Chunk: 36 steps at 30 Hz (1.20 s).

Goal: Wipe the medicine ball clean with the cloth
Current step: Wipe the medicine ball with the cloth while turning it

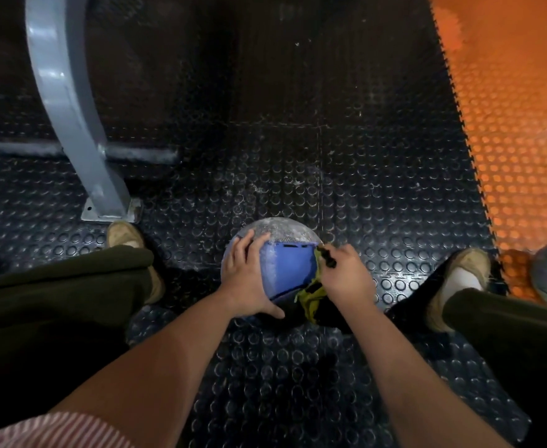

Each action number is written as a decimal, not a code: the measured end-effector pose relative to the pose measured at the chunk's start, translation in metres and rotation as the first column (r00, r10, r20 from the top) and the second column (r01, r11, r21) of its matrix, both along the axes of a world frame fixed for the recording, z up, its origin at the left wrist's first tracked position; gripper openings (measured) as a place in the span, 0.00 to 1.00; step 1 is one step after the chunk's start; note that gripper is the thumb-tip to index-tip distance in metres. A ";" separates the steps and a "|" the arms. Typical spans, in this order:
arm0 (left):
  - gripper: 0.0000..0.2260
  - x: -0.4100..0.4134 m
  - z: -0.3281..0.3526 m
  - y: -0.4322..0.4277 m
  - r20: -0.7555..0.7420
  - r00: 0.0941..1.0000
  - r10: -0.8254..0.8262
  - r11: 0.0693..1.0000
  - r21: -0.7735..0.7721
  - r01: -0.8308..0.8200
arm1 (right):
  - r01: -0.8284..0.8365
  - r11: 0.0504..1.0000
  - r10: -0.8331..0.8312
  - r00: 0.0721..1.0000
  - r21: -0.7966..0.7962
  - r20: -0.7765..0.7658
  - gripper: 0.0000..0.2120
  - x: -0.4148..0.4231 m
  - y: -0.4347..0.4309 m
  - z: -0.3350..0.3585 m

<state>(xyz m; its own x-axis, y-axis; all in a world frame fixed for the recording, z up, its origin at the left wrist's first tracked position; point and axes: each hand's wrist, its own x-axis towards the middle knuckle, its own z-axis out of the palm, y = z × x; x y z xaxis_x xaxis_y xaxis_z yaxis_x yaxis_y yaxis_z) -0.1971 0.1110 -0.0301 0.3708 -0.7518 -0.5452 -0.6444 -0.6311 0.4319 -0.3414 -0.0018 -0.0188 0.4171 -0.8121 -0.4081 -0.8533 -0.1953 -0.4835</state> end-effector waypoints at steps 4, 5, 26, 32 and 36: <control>0.63 -0.009 0.002 -0.004 -0.020 1.000 0.009 0.999 -0.031 -0.009 | -0.138 0.985 0.145 0.987 -0.104 0.072 0.17 0.020 0.015 0.010; 0.62 -0.009 0.003 -0.004 -0.022 1.000 0.011 0.999 -0.042 -0.012 | -0.163 0.980 0.171 0.983 -0.111 0.071 0.18 0.023 0.016 0.012; 0.18 0.018 0.012 -0.046 -0.709 0.471 0.525 0.580 -0.107 -0.808 | 0.068 0.997 -0.070 0.991 0.020 0.112 0.14 0.006 -0.020 -0.002; 0.22 0.034 -0.024 -0.043 -0.534 0.478 0.698 0.607 0.088 -0.790 | 0.159 0.985 -0.163 0.985 0.070 0.054 0.12 -0.006 -0.042 -0.006; 0.19 0.029 -0.039 -0.048 -0.542 0.561 0.626 0.730 0.154 -0.666 | 0.255 0.963 -0.258 0.966 0.093 0.024 0.11 -0.018 -0.058 -0.015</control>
<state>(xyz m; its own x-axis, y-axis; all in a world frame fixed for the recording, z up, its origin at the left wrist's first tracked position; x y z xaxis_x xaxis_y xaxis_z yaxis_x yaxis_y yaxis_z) -0.1680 0.0631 -0.0692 0.4405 -0.4662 -0.7672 0.2714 -0.7454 0.6089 -0.3591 -0.0602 -0.0343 0.2154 -0.8553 -0.4712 -0.8511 0.0722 -0.5201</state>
